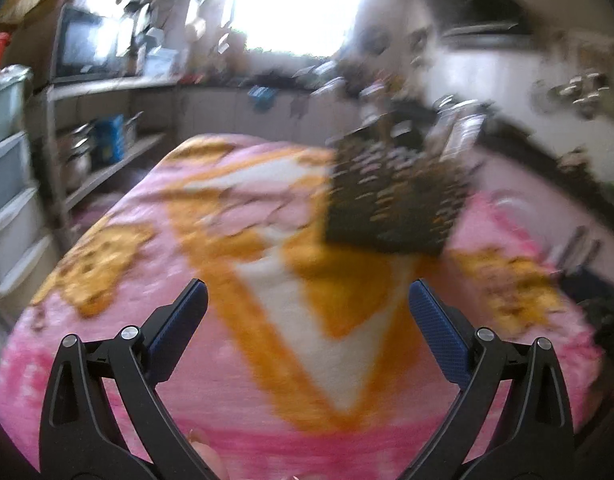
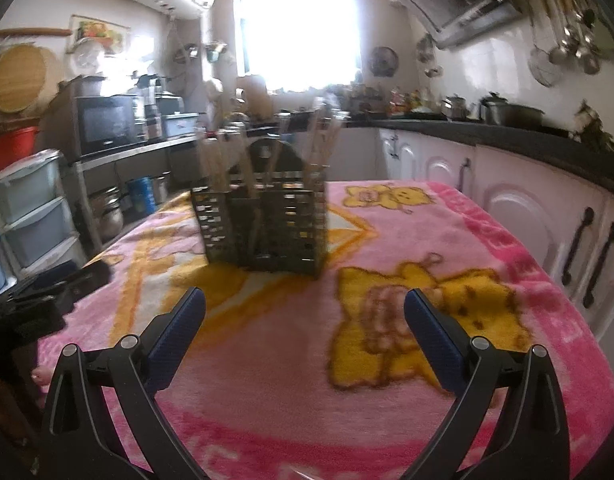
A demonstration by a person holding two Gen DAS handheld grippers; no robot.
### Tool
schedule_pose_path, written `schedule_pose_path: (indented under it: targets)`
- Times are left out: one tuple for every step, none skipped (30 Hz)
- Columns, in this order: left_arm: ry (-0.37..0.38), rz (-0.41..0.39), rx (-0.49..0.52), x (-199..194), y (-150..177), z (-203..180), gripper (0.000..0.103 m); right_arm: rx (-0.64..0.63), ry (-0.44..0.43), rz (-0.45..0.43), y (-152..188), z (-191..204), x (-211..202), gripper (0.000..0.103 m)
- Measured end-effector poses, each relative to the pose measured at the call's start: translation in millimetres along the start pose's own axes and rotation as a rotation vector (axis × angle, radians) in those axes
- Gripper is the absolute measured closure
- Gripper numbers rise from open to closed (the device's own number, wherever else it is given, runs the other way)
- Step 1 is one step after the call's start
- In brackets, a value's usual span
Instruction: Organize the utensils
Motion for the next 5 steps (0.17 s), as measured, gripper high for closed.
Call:
schedule_pose_path:
  targets:
    - [-0.038,0.029,0.004,8,-2,15,0.011,-0.004,0.048,0.026,-2,-12,5,0.006]
    - [-0.067,0.06,0.008,16,-4,27,0.011,-0.01,0.088,0.079,-2,-25,13,0.006]
    - [-0.102,0.103,0.008,26,-6,42,0.011,-0.009,0.119,0.137,-1,-38,22,0.006]
    - [-0.145,0.17,0.007,41,-6,62,0.011,-0.001,0.165,0.219,4,-54,35,0.006]
    - [-0.164,0.21,-0.009,54,-8,81,0.011,0.008,0.211,0.299,9,-71,46,0.006]
Point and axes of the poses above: each gripper's, at about its wrist camera, not at the fingertips, and x roughly the way its jaws point, z to its left, y to its underside, the point moved 3 cm from there along x, roughly the way its jaws point, and after that the axes turned 4 degrees about -z, right-handed, at the moved point
